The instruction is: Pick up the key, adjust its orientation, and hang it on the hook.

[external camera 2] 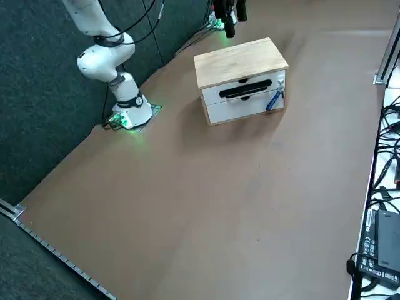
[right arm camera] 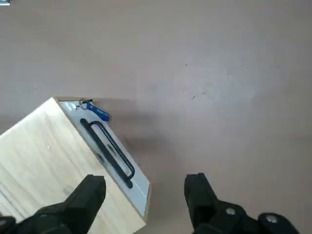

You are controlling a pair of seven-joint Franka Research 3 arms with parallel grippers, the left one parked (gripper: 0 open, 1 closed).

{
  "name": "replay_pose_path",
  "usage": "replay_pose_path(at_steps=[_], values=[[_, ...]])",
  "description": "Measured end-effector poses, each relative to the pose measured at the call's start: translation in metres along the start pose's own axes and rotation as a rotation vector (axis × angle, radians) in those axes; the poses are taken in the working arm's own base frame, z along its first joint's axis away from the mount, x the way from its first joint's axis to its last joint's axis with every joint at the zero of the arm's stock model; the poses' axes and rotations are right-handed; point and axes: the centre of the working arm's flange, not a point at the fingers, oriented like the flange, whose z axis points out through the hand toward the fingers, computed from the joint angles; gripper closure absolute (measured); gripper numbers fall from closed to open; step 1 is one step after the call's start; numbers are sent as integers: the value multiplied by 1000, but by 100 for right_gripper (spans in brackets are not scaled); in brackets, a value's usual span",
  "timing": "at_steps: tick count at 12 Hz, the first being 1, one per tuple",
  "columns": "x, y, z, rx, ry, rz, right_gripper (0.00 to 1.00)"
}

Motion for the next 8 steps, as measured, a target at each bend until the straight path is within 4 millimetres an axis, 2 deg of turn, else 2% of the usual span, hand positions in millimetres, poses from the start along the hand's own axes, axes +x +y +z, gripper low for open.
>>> replay_pose_path(at_steps=[3,8], values=[[-1,-7,-1,-6,2,25,0],[0,8,-1,-12,2,55,0]])
